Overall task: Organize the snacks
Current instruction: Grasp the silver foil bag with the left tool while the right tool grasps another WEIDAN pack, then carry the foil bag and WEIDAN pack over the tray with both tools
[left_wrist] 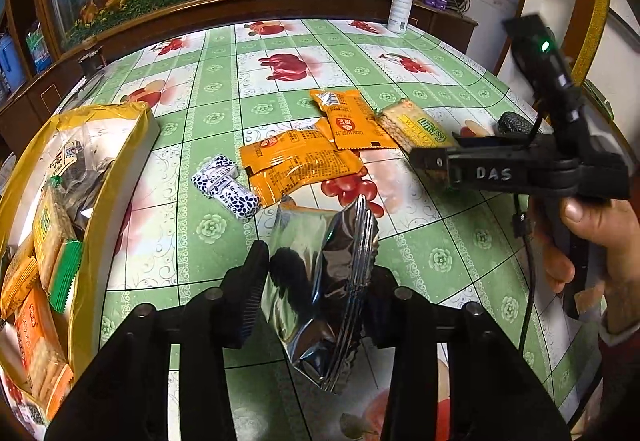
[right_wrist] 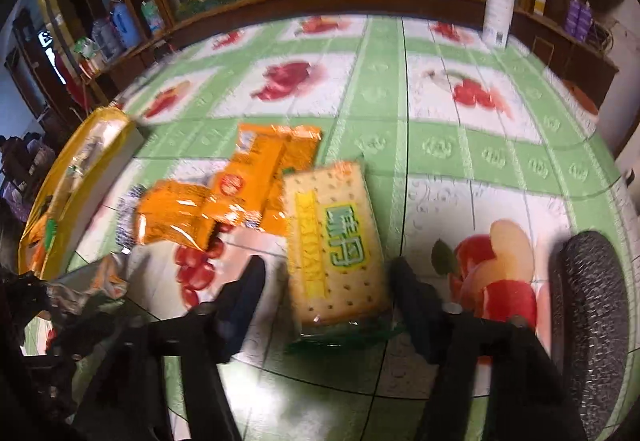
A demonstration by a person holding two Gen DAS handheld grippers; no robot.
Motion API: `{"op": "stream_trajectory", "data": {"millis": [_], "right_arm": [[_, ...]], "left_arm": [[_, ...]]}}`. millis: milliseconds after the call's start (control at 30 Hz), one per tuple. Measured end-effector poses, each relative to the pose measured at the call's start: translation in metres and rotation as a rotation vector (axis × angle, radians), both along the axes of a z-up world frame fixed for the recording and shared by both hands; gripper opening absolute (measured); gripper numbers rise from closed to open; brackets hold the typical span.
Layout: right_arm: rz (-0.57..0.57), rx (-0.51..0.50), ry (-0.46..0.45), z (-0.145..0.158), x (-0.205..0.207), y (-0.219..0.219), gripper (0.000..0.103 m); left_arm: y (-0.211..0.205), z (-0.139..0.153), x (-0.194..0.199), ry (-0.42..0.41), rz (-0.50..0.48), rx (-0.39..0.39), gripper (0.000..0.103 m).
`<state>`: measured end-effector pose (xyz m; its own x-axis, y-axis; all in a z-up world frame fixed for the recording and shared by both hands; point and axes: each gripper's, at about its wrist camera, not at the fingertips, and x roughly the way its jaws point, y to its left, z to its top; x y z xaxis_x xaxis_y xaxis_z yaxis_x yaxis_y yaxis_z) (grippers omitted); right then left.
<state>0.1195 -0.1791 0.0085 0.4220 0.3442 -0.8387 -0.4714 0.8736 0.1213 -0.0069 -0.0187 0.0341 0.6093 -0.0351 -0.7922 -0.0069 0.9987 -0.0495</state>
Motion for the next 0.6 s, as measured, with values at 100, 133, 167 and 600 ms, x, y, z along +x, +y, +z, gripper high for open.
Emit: {"op": "stream_trajectory", "data": {"millis": [100, 133, 167, 600], "right_arm": [[-0.007, 0.002, -0.014, 0.000, -0.003, -0.003, 0.048], [-0.007, 0.020, -0.010, 0.001, -0.005, -0.005, 0.047], [-0.005, 0.030, -0.012, 0.002, -0.008, -0.006, 0.047], [0.078, 0.119, -0.117, 0.057, -0.078, 0.016, 0.047]], "left_arm": [[0.004, 0.000, 0.000, -0.004, 0.004, -0.006, 0.038], [0.005, 0.001, 0.000, -0.008, 0.006, -0.008, 0.037], [0.006, 0.002, -0.001, -0.012, 0.007, -0.009, 0.036], [0.016, 0.023, -0.023, -0.073, 0.016, -0.021, 0.020]]}}
